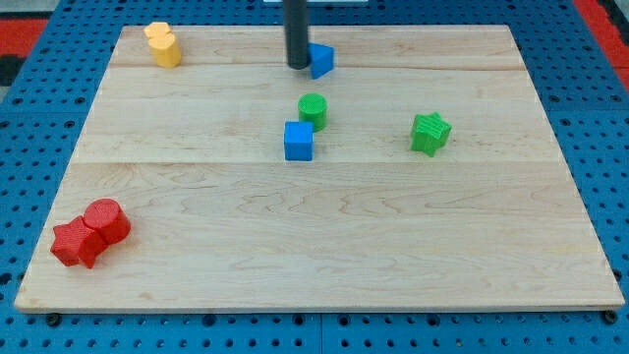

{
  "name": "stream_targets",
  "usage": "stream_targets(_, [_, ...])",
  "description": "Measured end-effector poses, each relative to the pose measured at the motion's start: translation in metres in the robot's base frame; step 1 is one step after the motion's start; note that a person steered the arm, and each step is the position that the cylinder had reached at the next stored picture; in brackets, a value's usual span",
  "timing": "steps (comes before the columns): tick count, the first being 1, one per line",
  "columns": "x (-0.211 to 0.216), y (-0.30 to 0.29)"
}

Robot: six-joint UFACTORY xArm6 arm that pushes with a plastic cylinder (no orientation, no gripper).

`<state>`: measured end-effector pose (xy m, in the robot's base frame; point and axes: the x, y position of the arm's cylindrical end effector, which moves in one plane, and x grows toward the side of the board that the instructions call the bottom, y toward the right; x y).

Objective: Push the blue triangle towards the top right of the board

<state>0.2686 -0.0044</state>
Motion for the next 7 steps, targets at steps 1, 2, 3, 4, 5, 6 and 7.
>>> stream_targets(1, [-0.005, 0.038])
stream_targets(2, [-0.01, 0.077])
stream_targets(3, [-0.014, 0.111])
stream_targets(4, [-0.016, 0.135])
stream_targets(5, [-0.027, 0.151])
stream_targets(6, [-0.038, 0.163])
stream_targets(7, [-0.039, 0.165])
